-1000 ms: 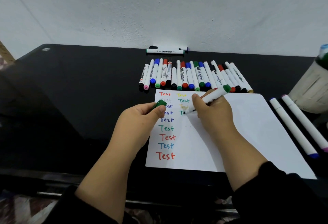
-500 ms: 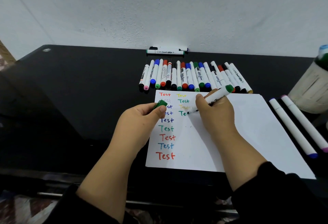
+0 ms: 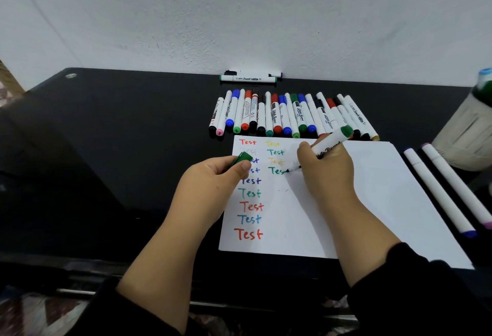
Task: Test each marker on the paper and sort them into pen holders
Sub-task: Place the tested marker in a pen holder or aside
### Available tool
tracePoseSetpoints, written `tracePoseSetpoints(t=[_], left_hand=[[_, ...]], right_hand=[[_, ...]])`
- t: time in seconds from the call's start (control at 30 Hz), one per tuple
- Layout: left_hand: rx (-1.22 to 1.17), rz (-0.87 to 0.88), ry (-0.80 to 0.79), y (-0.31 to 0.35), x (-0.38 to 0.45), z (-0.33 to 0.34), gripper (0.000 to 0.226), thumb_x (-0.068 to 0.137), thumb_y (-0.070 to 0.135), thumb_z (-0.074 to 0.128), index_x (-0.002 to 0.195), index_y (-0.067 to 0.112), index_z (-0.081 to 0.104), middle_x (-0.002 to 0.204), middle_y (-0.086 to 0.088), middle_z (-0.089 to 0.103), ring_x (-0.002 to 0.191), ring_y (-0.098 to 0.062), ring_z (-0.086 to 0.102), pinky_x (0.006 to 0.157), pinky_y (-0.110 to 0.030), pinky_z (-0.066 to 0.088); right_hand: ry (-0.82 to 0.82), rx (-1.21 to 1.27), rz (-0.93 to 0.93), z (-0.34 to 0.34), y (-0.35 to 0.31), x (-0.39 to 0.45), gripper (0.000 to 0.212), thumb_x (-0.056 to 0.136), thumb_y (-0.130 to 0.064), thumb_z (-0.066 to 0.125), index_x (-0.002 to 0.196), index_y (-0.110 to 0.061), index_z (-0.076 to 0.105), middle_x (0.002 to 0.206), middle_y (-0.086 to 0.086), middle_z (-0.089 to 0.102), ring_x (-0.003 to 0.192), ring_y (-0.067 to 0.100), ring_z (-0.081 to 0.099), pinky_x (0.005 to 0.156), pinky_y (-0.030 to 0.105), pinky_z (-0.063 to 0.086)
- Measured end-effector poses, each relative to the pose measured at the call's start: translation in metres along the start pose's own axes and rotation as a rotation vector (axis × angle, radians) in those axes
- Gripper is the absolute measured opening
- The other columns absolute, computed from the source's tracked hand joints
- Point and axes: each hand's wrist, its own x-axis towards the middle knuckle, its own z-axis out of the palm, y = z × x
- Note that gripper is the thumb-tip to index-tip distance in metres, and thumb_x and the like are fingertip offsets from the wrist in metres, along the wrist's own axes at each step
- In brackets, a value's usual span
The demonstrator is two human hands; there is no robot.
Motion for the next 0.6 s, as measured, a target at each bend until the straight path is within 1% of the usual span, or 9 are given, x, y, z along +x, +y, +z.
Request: tracePoseSetpoints(t=[0.1, 0.23, 0.33, 0.4, 0.43, 0.5, 0.53, 0.6], left_hand=[[0.017, 0.001, -0.001, -0.001, 0.0, 0.0, 0.023, 0.087, 0.04, 0.059, 0.107, 0.033, 0.067, 0.088, 0.021, 0.065, 0.087, 0.004, 0.056, 0.06, -0.014, 0.033], [0.021, -0.009, 0.002, -0.002, -0.001, 0.0, 0.027, 0.086, 0.039, 0.062, 0.112, 0.033, 0.066, 0.086, 0.025, 0.06, 0.08, 0.007, 0.051, 0.059, -0.013, 0.032], [0.018, -0.01, -0.008, -0.001, -0.002, 0.0, 0.028, 0.085, 0.038, 0.064, 0.112, 0.033, 0.066, 0.086, 0.027, 0.058, 0.077, 0.009, 0.049, 0.059, -0.013, 0.033], [0.008, -0.006, -0.024, 0.0, -0.003, -0.001, 0.026, 0.084, 0.037, 0.065, 0.11, 0.034, 0.067, 0.086, 0.027, 0.059, 0.077, 0.009, 0.051, 0.058, -0.012, 0.035], [0.004, -0.005, -0.037, 0.0, -0.004, -0.001, 0.025, 0.084, 0.037, 0.066, 0.109, 0.035, 0.067, 0.085, 0.027, 0.059, 0.075, 0.01, 0.051, 0.057, -0.01, 0.035], [-0.008, -0.006, -0.064, 0.002, -0.004, -0.002, 0.023, 0.083, 0.036, 0.067, 0.106, 0.036, 0.067, 0.082, 0.028, 0.058, 0.07, 0.014, 0.052, 0.052, -0.007, 0.037], [-0.016, -0.008, -0.076, 0.003, -0.004, -0.002, 0.023, 0.082, 0.035, 0.067, 0.105, 0.037, 0.066, 0.081, 0.029, 0.058, 0.068, 0.016, 0.052, 0.05, -0.006, 0.037], [-0.02, -0.008, -0.103, 0.005, -0.005, -0.002, 0.024, 0.081, 0.034, 0.068, 0.105, 0.037, 0.065, 0.081, 0.029, 0.057, 0.069, 0.015, 0.052, 0.051, -0.006, 0.037]], right_hand=[[0.011, 0.034, 0.021, -0.001, -0.002, 0.0, 0.028, 0.089, -0.02, 0.056, 0.067, -0.016, 0.039, 0.058, -0.005, 0.043, 0.054, 0.008, 0.04, 0.052, 0.023, 0.033], [-0.04, -0.006, 0.004, -0.002, -0.003, -0.002, 0.024, 0.088, -0.019, 0.056, 0.07, -0.013, 0.041, 0.058, -0.005, 0.042, 0.053, 0.008, 0.038, 0.049, 0.019, 0.031], [-0.028, 0.042, 0.05, -0.004, -0.006, -0.002, 0.024, 0.087, -0.016, 0.056, 0.069, -0.014, 0.041, 0.059, -0.005, 0.043, 0.054, 0.01, 0.039, 0.053, 0.024, 0.032], [-0.022, 0.148, 0.095, -0.006, -0.01, -0.002, 0.028, 0.087, -0.015, 0.057, 0.064, -0.017, 0.041, 0.054, -0.005, 0.044, 0.052, 0.011, 0.041, 0.054, 0.026, 0.033], [-0.033, 0.231, 0.12, -0.008, -0.012, -0.003, 0.032, 0.088, -0.015, 0.058, 0.061, -0.018, 0.041, 0.05, -0.007, 0.043, 0.049, 0.01, 0.04, 0.053, 0.025, 0.033], [-0.09, 0.416, 0.16, -0.011, -0.02, -0.006, 0.038, 0.089, -0.011, 0.058, 0.058, -0.019, 0.037, 0.042, -0.009, 0.037, 0.04, 0.007, 0.032, 0.046, 0.023, 0.027], [-0.119, 0.486, 0.166, -0.012, -0.024, -0.008, 0.039, 0.09, -0.01, 0.057, 0.058, -0.018, 0.036, 0.042, -0.008, 0.034, 0.039, 0.007, 0.029, 0.044, 0.022, 0.025], [-0.162, 0.561, 0.151, -0.014, -0.03, -0.012, 0.039, 0.091, -0.009, 0.057, 0.059, -0.017, 0.035, 0.043, -0.007, 0.032, 0.039, 0.007, 0.027, 0.041, 0.02, 0.023]])
